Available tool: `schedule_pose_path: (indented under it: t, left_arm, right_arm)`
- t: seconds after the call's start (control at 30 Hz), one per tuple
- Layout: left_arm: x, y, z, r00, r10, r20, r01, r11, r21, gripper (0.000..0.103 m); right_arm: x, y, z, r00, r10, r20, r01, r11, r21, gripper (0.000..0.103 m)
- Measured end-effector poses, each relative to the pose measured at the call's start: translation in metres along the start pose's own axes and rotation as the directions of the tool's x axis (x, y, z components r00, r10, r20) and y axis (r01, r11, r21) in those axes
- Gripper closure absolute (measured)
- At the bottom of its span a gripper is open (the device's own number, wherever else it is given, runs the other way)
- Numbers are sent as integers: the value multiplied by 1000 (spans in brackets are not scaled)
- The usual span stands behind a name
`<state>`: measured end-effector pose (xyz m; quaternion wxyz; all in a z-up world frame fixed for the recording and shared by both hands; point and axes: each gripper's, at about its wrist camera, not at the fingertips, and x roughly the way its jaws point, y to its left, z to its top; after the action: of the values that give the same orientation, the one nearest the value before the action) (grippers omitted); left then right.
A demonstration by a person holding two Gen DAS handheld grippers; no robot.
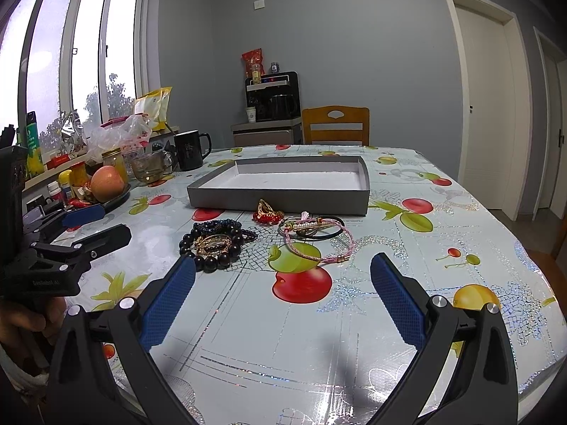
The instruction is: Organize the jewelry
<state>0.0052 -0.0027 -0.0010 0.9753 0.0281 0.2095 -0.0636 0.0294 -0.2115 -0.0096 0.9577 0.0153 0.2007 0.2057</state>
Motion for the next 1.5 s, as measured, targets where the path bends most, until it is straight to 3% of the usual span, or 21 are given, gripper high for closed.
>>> schedule_pose_path:
  t: [1.5]
  left_arm:
    - [4,1,0,999,34,-31,-34,999,5,5]
  right_arm:
    - [1,-4,-1,1000,18,-4,-18,1000,22,5]
